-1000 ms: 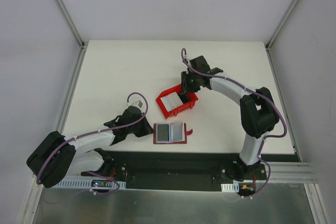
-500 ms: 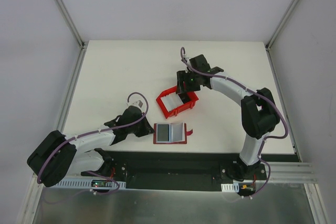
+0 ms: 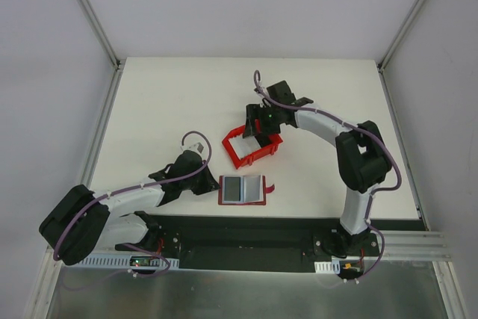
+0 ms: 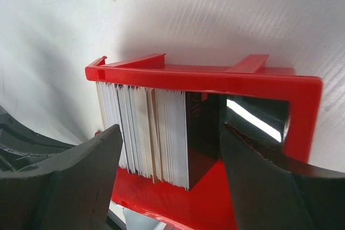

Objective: Put the credit cards into the card holder
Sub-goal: Pick up the credit card from the storage box.

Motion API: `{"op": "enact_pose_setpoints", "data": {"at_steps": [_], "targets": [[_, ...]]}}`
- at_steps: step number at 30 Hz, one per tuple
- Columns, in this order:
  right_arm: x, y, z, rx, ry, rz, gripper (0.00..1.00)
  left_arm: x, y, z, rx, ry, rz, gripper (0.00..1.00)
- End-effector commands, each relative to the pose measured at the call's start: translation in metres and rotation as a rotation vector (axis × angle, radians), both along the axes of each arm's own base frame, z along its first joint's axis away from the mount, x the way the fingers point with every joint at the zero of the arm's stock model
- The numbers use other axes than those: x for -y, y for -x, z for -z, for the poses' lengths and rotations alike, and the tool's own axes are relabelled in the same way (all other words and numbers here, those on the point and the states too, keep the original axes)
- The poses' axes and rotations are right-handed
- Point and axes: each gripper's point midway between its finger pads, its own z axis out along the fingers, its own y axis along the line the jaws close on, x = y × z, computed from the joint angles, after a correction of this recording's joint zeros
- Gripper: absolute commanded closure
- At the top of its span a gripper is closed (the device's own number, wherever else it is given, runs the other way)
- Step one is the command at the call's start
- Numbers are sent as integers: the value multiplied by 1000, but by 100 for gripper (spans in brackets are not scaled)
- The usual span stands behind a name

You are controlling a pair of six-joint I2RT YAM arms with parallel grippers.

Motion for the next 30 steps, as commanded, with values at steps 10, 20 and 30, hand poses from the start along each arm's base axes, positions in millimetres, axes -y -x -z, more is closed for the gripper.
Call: {"op": "enact_pose_setpoints", "data": {"at_steps": [10, 20, 30], "targets": [[-19, 4, 14, -62, -37, -38, 23, 10, -9, -10, 24, 17, 28, 100], [-18, -2, -10, -8, -62, -25, 38, 10, -10, -10, 26, 16, 26, 100], [-12, -1, -20, 10, -67, -10, 49, 10, -9, -10, 23, 19, 28, 100]]}}
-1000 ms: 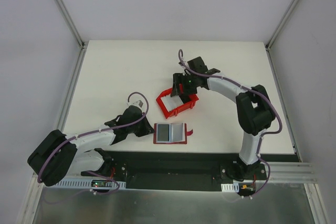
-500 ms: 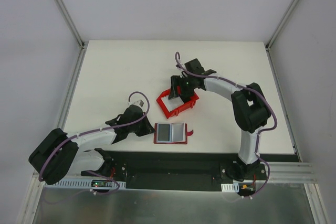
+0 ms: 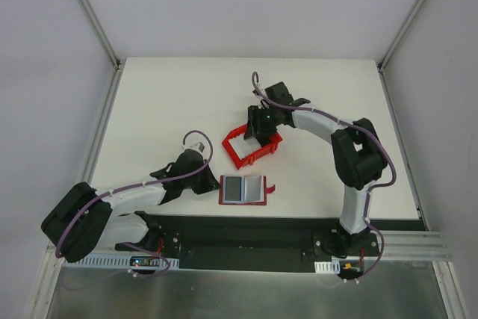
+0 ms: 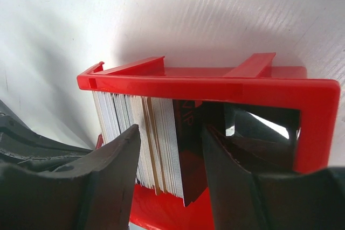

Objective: Put the credit cards into the card holder
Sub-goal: Pick up the credit card from the storage box.

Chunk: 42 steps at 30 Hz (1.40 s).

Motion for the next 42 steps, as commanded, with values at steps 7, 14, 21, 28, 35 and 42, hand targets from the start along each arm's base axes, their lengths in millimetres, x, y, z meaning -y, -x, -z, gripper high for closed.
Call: {"op": "enact_pose_setpoints", "data": {"at_steps": [7, 14, 21, 28, 35, 42], "targets": [[0, -4, -37, 66, -56, 9, 58, 8, -7, -11, 31, 26, 22, 100], [1, -5, -36, 64, -52, 15, 67, 8, -8, -11, 30, 25, 24, 100], [8, -9, -35, 85, -18, 32, 80, 8, -7, -10, 29, 24, 24, 100], [10, -14, -42, 111, -17, 35, 92, 8, -7, -10, 28, 25, 25, 100], [17, -19, -51, 164, 27, 33, 99, 8, -7, -9, 28, 22, 27, 100], [34, -26, -88, 337, 97, 97, 100, 8, -7, -9, 25, 24, 26, 100]]}}
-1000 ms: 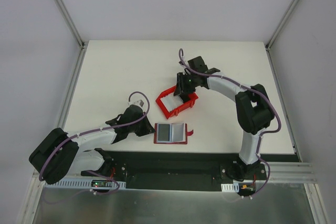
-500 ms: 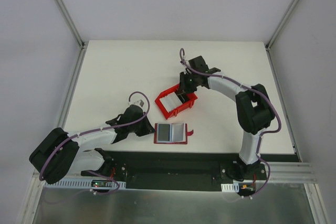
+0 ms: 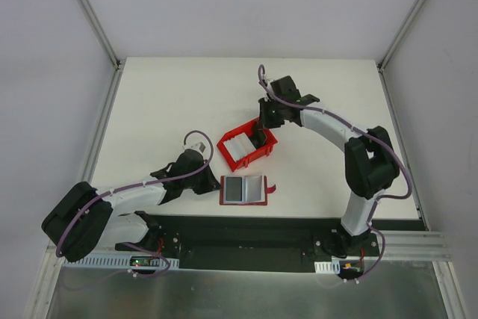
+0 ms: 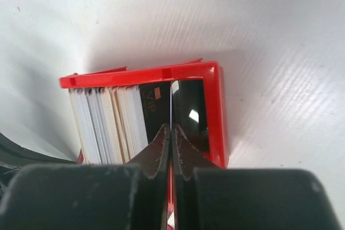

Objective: Put the credit cards into the card holder
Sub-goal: Pick up the credit card from the storage box.

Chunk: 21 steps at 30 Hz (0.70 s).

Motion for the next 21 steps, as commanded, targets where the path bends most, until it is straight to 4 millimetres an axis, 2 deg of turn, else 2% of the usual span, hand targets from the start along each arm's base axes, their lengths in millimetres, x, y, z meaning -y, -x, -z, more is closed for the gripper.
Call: {"op": "enact_pose_setpoints", "data": {"at_steps": [1, 7, 11, 15, 21], "targets": [[9, -7, -67, 222, 18, 44, 99, 6, -8, -9, 33, 17, 16, 100], [25, 9, -101, 370, 194, 196, 100, 8, -9, -10, 27, 20, 23, 100], [53, 29, -108, 401, 368, 357, 100, 9, -7, -10, 25, 21, 30, 100], [75, 54, -104, 397, 385, 460, 99, 10, -7, -10, 22, 27, 34, 100], [95, 95, -75, 320, 364, 521, 100, 12, -6, -9, 11, 27, 44, 100]]}}
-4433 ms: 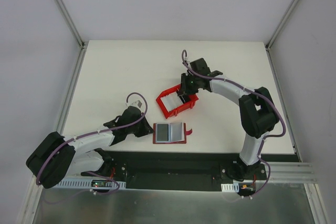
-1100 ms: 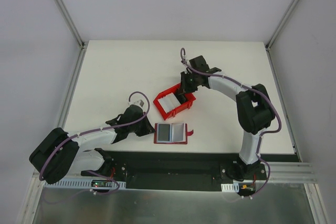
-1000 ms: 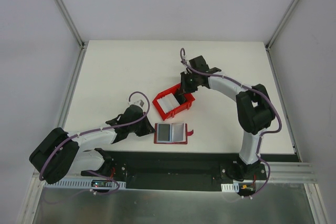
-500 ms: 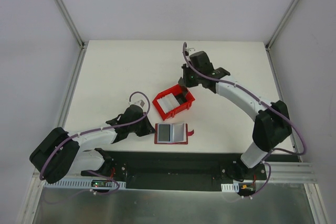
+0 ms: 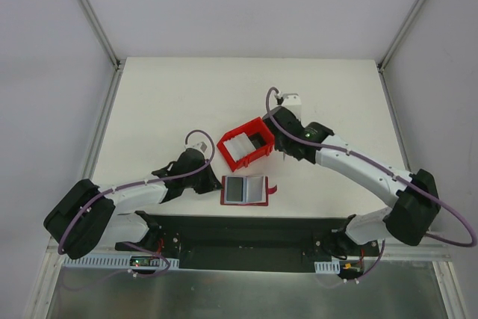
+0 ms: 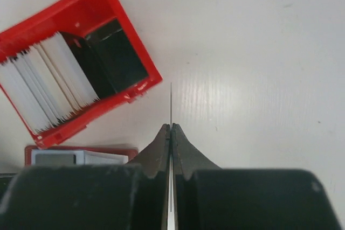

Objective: Put the credit cards into the card holder
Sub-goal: Pick up the credit card from the storage box, then place the credit card at the corner of the board.

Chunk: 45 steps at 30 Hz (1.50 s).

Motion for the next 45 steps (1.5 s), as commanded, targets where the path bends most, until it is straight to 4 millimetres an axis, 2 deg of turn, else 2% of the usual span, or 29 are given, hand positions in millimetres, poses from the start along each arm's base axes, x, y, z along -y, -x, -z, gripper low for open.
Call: {"op": "enact_pose_setpoints", "data": {"at_steps": [1, 4, 11, 13, 15, 17, 23, 29, 31, 33, 38, 41, 45], "targets": [[27, 25, 3, 15, -29, 125, 100, 9, -6, -9, 18, 23, 34, 100], [33, 37, 20, -20, -33, 143, 100, 10, -6, -8, 10, 23, 40, 100], [23, 55, 73, -120, -96, 116, 99, 12, -5, -8, 2, 25, 48, 100], [20, 58, 84, -140, -100, 107, 97, 12, -4, -8, -1, 25, 51, 100], [18, 60, 93, -160, -99, 97, 90, 13, -5, -8, -3, 24, 50, 100], [18, 62, 101, -177, -91, 89, 89, 13, -5, -8, -3, 26, 54, 100], [16, 63, 112, -209, -75, 79, 80, 15, -5, -9, -7, 30, 59, 100], [18, 63, 116, -227, -60, 81, 85, 14, -4, -7, -11, 27, 61, 100], [20, 64, 118, -232, -54, 91, 95, 14, -4, -6, -11, 25, 63, 100], [19, 63, 115, -217, -66, 94, 96, 14, -4, -7, -10, 25, 63, 100], [25, 67, 114, -227, -95, 90, 66, 12, -3, -6, -6, 21, 58, 100], [39, 67, 128, -265, -120, 132, 65, 12, -3, -6, -7, 20, 60, 100], [42, 57, 140, -310, -192, 114, 58, 12, -4, -6, 1, 15, 66, 100]]}}
